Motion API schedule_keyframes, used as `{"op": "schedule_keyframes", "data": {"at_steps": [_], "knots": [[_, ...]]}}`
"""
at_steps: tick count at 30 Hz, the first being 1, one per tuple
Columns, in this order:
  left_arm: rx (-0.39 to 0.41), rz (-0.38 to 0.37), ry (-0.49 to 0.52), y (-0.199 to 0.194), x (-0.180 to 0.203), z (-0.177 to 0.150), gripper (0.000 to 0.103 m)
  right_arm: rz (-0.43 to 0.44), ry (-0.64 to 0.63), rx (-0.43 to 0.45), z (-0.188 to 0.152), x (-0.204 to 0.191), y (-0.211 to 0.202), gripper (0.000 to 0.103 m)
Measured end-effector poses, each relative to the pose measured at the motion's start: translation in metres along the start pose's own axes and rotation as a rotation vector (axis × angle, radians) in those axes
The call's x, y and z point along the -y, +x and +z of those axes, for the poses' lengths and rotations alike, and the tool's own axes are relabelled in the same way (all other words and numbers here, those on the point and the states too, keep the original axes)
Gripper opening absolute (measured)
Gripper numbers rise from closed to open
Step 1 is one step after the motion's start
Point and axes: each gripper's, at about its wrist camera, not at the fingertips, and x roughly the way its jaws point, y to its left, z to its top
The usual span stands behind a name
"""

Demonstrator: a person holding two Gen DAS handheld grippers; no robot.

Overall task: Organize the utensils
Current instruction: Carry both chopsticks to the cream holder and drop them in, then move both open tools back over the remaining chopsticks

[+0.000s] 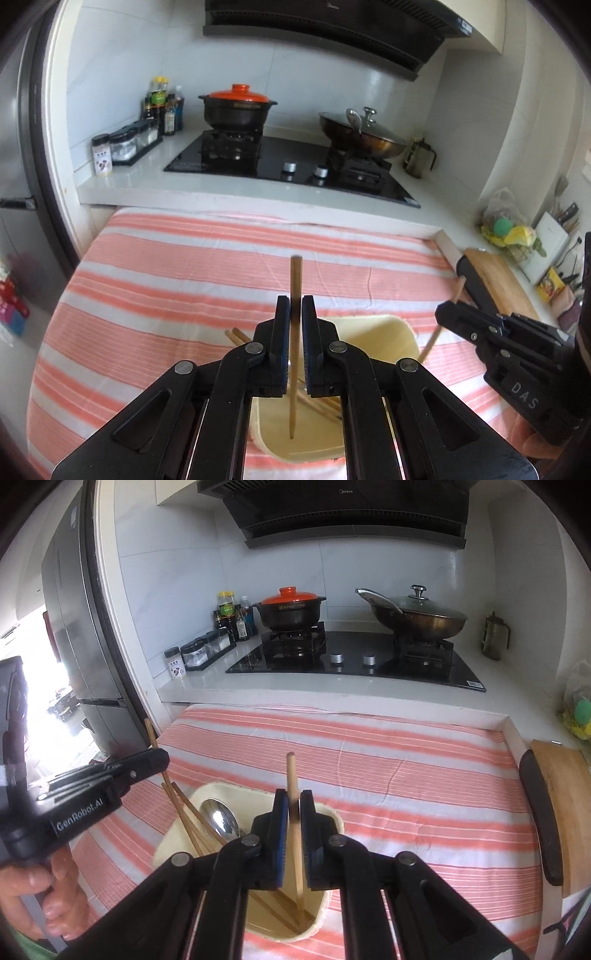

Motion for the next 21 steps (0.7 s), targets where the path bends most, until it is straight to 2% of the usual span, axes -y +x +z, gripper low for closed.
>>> {"op": "schedule_keyframes", "data": {"at_steps": [1, 2, 3, 4, 5, 9, 12, 16, 19, 21], "knots": [[-0.012, 0.002, 0.008, 0.001, 0.002, 0.0, 0.017, 0.001, 0.01, 0.0, 0.002, 0.0, 0.001, 0.01], [-0.016, 0.004, 0.014, -0.002, 0.003, 0.001, 0.035, 0.002, 0.023, 0.005, 0.004, 0.001, -0.001, 0.021], [-0.007, 0.005, 0.021, -0.009, 0.003, -0.001, 0.044, 0.006, 0.041, 0.021, 0.005, 0.002, -0.007, 0.035], [0.013, 0.009, 0.029, -0.02, 0.002, -0.003, 0.058, 0.009, 0.059, 0.047, 0.006, 0.003, -0.016, 0.041], [0.035, 0.015, 0.044, -0.032, 0.001, -0.005, 0.065, 0.007, 0.074, 0.076, 0.006, 0.004, -0.029, 0.044], [0.05, -0.003, 0.129, -0.087, -0.012, -0.031, 0.074, -0.005, 0.038, 0.134, -0.004, -0.001, -0.085, 0.044], [0.036, -0.001, 0.195, -0.127, -0.027, -0.075, 0.083, -0.015, -0.028, 0.14, -0.038, -0.007, -0.131, 0.049], [-0.031, -0.005, 0.215, -0.165, -0.044, -0.16, 0.086, -0.09, -0.05, 0.143, -0.115, -0.009, -0.179, 0.051], [-0.08, 0.001, 0.173, -0.182, -0.047, -0.218, 0.086, -0.157, -0.029, 0.126, -0.183, -0.015, -0.198, 0.051], [-0.087, 0.011, 0.132, -0.193, -0.044, -0.245, 0.086, -0.206, 0.008, 0.075, -0.227, -0.018, -0.203, 0.051]]}}
